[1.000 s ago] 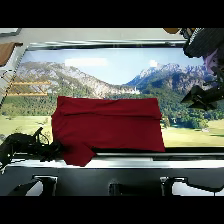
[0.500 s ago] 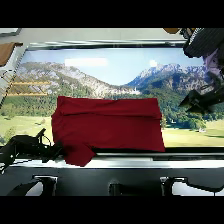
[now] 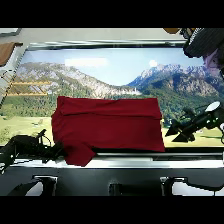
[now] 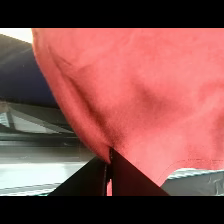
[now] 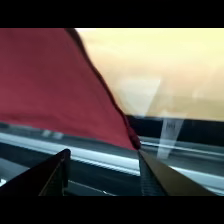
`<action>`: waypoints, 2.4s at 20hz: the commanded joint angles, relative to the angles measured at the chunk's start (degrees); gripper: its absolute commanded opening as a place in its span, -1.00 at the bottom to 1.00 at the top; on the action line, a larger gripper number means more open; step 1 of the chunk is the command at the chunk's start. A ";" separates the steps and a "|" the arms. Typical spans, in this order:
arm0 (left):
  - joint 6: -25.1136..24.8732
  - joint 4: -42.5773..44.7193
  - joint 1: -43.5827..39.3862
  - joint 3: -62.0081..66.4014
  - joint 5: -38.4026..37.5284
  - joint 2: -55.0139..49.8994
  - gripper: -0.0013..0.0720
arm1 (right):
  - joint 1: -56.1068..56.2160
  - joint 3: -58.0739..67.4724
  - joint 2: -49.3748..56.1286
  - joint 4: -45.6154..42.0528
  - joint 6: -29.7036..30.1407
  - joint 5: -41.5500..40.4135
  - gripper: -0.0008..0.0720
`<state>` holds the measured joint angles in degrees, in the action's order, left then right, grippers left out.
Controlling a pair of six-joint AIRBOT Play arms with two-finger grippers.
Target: Fold the clothes and pants, and hang the long-sleeved shirts on hangers.
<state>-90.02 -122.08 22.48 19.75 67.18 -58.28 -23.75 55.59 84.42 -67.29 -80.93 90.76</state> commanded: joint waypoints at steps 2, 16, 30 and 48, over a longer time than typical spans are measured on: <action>0.04 -0.07 -0.04 0.02 -0.61 -0.02 -0.91 | 0.02 -5.62 0.04 -0.72 0.83 -1.40 0.33; 0.07 -0.07 -0.04 0.02 -1.20 -0.11 -0.91 | 0.09 -11.50 0.02 2.75 1.01 -6.69 0.13; 0.02 -0.04 -0.02 1.75 -0.42 0.09 -0.91 | 7.15 -11.47 -0.72 4.00 2.32 -11.15 -0.88; 7.21 0.07 3.08 18.95 12.94 16.26 -0.92 | 7.23 -9.38 -27.69 10.32 -3.23 -12.61 -0.88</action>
<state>-81.93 -119.90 26.41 37.54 84.66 -39.53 -16.56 44.97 57.34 -61.52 -86.56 85.71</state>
